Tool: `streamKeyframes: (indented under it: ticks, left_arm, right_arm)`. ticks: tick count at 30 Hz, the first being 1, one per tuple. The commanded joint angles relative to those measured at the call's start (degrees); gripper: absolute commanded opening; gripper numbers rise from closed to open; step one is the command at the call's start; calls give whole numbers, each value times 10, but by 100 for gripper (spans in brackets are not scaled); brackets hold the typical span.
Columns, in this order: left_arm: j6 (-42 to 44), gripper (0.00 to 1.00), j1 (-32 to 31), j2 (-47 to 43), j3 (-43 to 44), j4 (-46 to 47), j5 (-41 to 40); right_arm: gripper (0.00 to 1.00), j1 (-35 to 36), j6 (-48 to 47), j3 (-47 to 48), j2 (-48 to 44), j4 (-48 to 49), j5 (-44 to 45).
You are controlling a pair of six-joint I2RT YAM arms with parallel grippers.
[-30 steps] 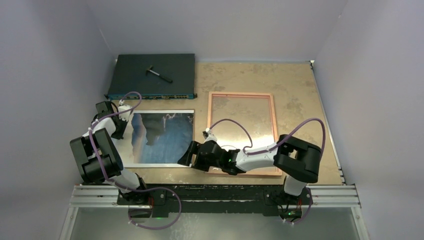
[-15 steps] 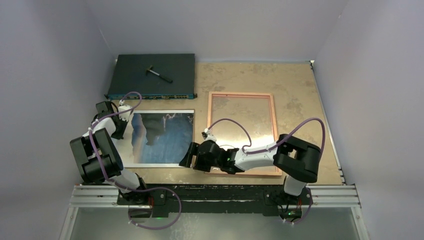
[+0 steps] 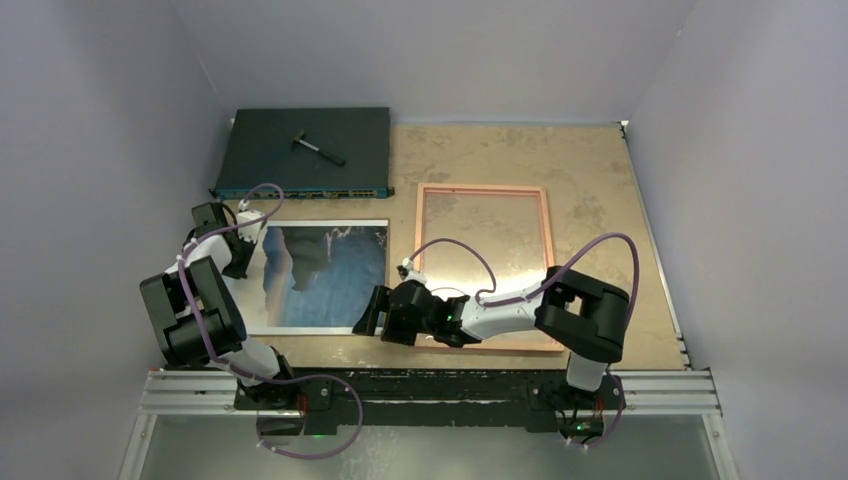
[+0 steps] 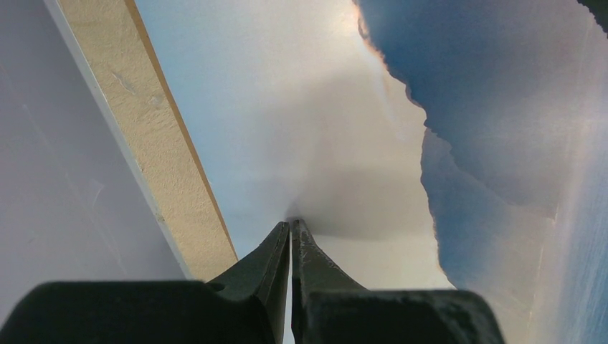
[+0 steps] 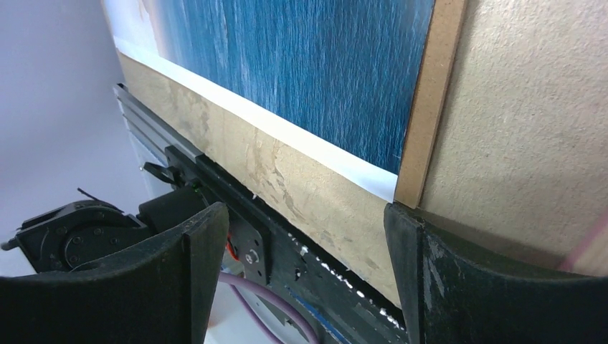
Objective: Put the photo into the frame
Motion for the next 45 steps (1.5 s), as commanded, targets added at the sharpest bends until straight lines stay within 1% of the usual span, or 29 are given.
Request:
streamKeyframes:
  ticks: [1, 5, 9, 15, 22, 26, 33, 36, 39, 45]
  left_arm:
    - [3, 3, -3, 5, -15, -49, 28]
    - [5, 3, -3, 3, -13, -52, 28]
    - [7, 3, -3, 3, -12, -51, 28]
    - [9, 2, -3, 3, -13, -52, 26]
    - [15, 2, -3, 0, -17, -53, 22]
    - [17, 2, -3, -1, -17, -54, 19]
    - [18, 2, -3, -4, -17, -58, 17]
    - [18, 1, -3, -6, -16, -60, 17]
    - [17, 1, -3, -6, -14, -62, 19]
    - [17, 0, -3, -6, -9, -69, 19]
  right_arm:
    - [82, 3, 7, 5, 12, -14, 17]
    - [82, 4, 11, 11, 8, -20, 39]
    - [82, 4, 11, 5, 4, -8, 43]
    - [82, 3, -10, -6, -17, 56, 51]
    - [81, 3, -12, -41, -37, 149, 27]
    - [81, 3, -11, -53, -44, 180, 27]
    - [82, -6, -11, -64, -45, 195, 33]
    - [82, -15, -10, -91, -50, 242, 36]
    - [83, -30, -20, -115, -49, 315, 28]
    - [83, -52, -51, -108, -3, 393, -22]
